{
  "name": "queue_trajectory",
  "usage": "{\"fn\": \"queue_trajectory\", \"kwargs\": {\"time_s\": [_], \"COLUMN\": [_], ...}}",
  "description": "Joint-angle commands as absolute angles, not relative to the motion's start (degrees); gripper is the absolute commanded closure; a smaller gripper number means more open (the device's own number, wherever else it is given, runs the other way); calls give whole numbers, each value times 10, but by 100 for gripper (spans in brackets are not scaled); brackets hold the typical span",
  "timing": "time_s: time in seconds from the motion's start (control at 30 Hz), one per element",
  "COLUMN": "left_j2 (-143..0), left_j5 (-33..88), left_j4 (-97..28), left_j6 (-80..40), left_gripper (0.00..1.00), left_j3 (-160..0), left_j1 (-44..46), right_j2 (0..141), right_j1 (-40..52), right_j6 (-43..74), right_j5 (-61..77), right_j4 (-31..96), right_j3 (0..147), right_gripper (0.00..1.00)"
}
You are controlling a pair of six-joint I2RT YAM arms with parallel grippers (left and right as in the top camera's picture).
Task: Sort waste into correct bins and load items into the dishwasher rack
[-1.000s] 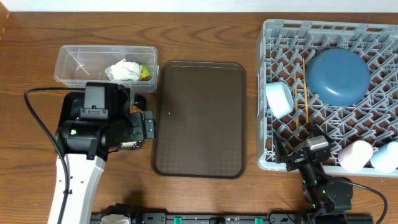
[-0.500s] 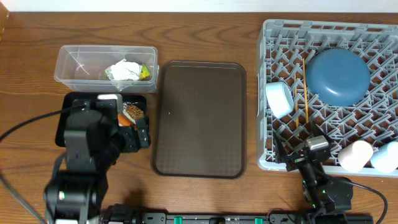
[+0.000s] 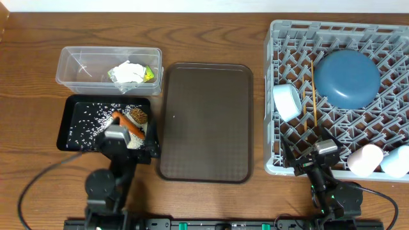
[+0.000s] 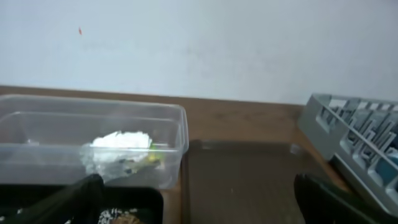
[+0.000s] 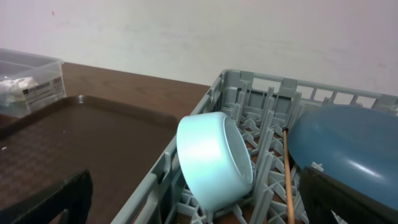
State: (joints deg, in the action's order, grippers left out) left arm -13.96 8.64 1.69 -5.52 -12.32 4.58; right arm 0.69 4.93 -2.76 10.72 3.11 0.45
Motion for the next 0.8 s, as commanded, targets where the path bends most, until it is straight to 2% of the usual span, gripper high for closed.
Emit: {"fn": "queue_trajectory", "kwargs": {"time_s": [0.0,0.27,0.77], "left_j2": [-88,1,-1], "left_j5": [86,79,79], "left_j4": [45,45,24], "left_j6": [-46,-47,-46], "left_gripper": [2,2,2], "left_j3": [-71,-19,-2], "left_j1": [47,48,47], "right_j2": [3,3,3], "right_j1": [44,44,44], "right_j6": [-29,-29,-29], "right_j5": [110,110,110], "right_j4": [32,32,32], "right_j3": [3,3,3], "right_gripper": [1,1,1]}}
